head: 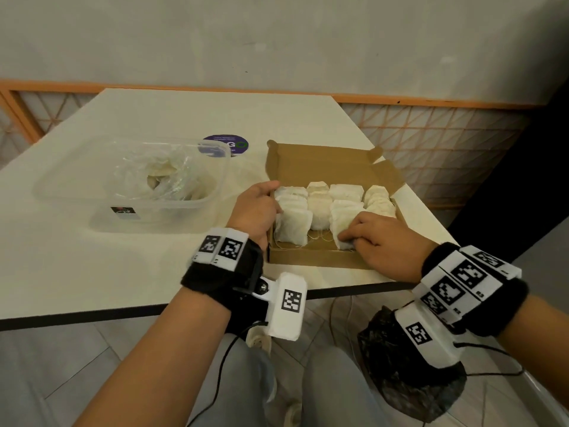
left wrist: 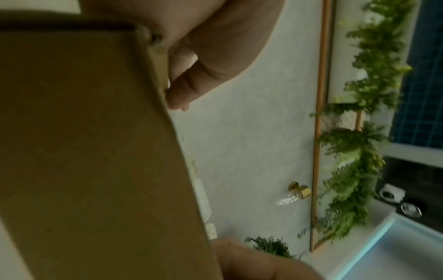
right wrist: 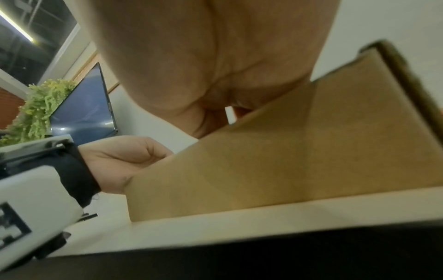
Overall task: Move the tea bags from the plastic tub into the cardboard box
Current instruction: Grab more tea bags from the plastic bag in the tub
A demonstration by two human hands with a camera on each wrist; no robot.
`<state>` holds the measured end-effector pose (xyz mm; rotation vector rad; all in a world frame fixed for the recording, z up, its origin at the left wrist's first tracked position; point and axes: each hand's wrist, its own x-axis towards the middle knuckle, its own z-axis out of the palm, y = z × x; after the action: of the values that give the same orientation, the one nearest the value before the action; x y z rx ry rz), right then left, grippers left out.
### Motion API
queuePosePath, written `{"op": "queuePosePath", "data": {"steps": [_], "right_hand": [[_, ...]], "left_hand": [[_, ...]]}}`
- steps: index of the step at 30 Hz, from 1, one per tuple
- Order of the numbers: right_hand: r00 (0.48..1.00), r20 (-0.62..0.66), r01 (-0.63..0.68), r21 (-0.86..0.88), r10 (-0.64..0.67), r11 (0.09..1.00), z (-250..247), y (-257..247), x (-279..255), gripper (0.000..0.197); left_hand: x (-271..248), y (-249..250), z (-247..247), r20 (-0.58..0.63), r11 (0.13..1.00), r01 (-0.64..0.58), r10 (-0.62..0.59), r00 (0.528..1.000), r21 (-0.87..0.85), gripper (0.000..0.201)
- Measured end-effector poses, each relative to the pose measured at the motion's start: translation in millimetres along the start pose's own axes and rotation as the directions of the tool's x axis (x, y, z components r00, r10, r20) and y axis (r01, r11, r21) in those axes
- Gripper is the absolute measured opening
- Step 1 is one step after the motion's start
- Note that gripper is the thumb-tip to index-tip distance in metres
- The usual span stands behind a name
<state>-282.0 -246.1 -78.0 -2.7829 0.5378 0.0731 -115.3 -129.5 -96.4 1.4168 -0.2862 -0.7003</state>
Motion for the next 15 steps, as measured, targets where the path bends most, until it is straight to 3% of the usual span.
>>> {"op": "queuePosePath", "data": {"steps": [5,9,12,14,15], "right_hand": [[0.966,-0.255,0.078,0.117,-0.046,0.99,-16,-35,3,0.029],[0.967,-0.196,0.19,0.142,-0.161,0.971,-26,-82,27,0.026],[0.934,-0.171,0.323,0.038,-0.313,0.946,-17,-123,54,0.032],[0.909,-0.117,0.398,-0.042,-0.4,0.916,-7,-145,71,0.044],[0.906,-0.071,0.413,-0.064,-0.417,0.908,-3,-155,78,0.047]], "left_hand": [[-13,39,-11,0.076,0.959,-0.045,0.024,0.997,0.28,0.034],[-17,84,-41,0.14,0.915,-0.118,0.068,0.988,0.386,0.005],[-9,113,-76,0.017,0.84,-0.182,0.202,0.979,0.511,0.008],[1,123,-100,-0.083,0.736,-0.16,0.281,0.956,0.658,0.009],[9,124,-112,-0.115,0.663,-0.125,0.306,0.945,0.738,0.02]]}}
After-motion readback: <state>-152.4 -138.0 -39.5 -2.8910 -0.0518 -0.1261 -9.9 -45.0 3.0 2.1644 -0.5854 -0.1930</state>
